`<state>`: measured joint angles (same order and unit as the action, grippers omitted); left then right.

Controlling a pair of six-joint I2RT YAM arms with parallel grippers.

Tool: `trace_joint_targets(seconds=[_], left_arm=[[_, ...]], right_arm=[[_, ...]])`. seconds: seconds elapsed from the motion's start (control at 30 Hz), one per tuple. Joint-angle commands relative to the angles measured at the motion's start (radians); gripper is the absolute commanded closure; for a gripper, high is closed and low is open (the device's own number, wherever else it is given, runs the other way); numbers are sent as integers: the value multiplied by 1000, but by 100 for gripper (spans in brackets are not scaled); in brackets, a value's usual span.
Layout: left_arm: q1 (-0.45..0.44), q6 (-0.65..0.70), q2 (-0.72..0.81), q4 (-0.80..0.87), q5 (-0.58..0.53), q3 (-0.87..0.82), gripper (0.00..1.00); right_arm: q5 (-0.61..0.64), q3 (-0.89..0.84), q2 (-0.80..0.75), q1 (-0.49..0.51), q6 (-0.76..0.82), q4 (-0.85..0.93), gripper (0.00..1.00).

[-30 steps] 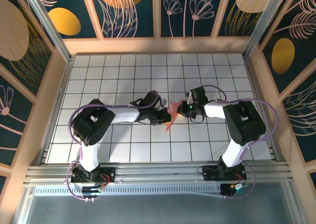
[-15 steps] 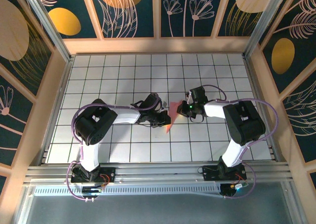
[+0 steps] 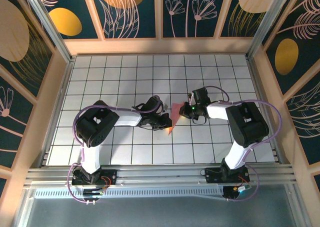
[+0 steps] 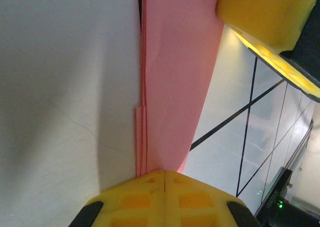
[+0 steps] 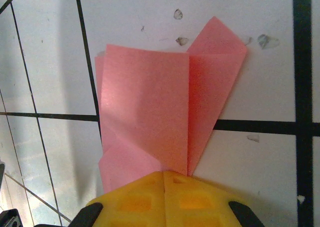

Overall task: Fold a paper plane with a square sheet of paper (fold left side to right side)
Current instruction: Fold the wing for the fifth time at the center of the table.

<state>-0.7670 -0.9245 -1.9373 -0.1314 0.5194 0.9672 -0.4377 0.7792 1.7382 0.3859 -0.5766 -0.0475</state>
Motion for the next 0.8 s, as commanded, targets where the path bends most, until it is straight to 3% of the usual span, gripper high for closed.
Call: trace_joint_targets(seconds=[0.0, 0.5, 0.77], left_arm=[[-7, -4, 3, 49, -39, -21, 98], [-21, 15, -23, 142, -143, -6, 100], [-28, 24, -35, 187, -179, -1, 100]], right_arm=[[71, -11, 52, 4, 23, 118, 93], [-13, -17, -161, -7, 58, 19, 94], [-56, -96, -165, 48, 29, -93, 94]])
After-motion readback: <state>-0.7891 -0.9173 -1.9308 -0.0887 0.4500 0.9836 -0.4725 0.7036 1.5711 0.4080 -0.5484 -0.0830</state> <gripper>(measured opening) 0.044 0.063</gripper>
